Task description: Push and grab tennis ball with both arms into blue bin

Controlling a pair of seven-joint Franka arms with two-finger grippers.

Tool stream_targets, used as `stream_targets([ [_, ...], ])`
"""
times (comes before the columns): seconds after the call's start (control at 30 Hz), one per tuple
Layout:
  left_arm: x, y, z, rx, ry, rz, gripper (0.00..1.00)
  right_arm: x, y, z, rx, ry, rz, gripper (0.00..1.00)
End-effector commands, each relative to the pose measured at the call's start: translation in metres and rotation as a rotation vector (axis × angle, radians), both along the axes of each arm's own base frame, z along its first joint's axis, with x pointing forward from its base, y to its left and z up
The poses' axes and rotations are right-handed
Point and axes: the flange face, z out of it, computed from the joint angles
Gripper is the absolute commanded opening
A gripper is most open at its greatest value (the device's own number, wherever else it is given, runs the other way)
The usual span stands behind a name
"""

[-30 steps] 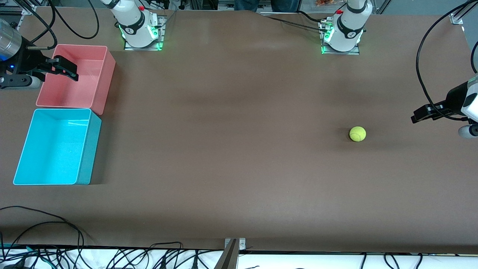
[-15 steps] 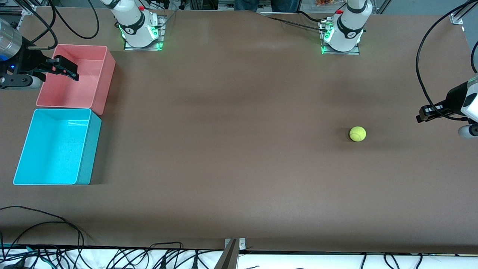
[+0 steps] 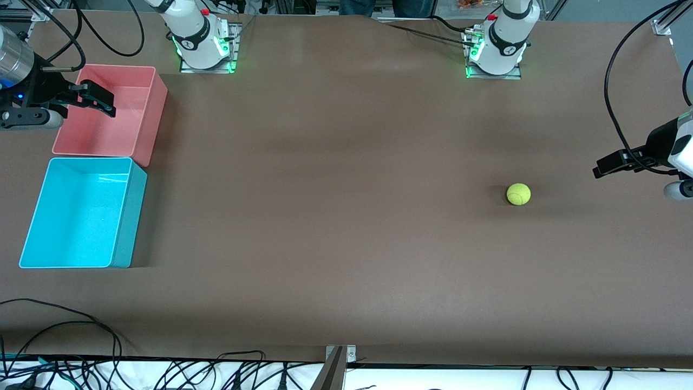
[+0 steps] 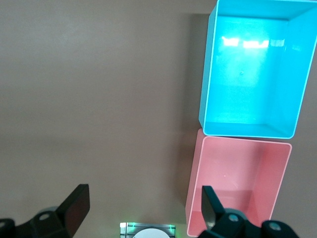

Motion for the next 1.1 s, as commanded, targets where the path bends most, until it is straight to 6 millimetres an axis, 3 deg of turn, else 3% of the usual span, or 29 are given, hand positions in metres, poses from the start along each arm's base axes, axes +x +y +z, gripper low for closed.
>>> stream_targets([
  [0.0,-0.0029,-0.001,0.0035,-0.013,0.003,-0.015,1.0,-0.003,0.0016,0.0087,0.013,-0.004,-0.003,1.0],
  [0.2,-0.0026,-0.001,0.0025,-0.012,0.005,-0.007,0.97,-0.0032,0.0015,0.0086,0.013,-0.002,-0.003,1.0],
  [0.27,-0.0023,-0.0019,0.0027,-0.012,0.004,-0.007,0.7,-0.0036,0.0015,0.0094,0.013,-0.004,-0.003,1.0],
  [0.33,-0.0025,-0.001,0.0033,-0.012,0.004,-0.004,0.33,-0.0037,0.0017,0.0094,0.015,-0.004,-0.003,1.0],
  [0.37,-0.0023,-0.001,0.0034,-0.012,0.002,-0.004,0.2,-0.0037,0.0024,0.0094,0.013,-0.004,-0.002,1.0],
  [0.47,-0.0023,-0.001,0.0034,-0.012,0.002,-0.002,0.0,-0.0038,0.004,0.0094,0.013,-0.004,0.0,1.0],
  [0.87,-0.003,-0.0083,0.0025,-0.004,0.013,0.101,0.0,-0.0044,0.0042,0.0101,0.014,-0.004,0.0,1.0],
  [1.07,-0.004,-0.0083,-0.0002,0.011,0.031,0.3,0.0,-0.0044,0.0042,0.0101,0.014,-0.004,0.0,1.0],
])
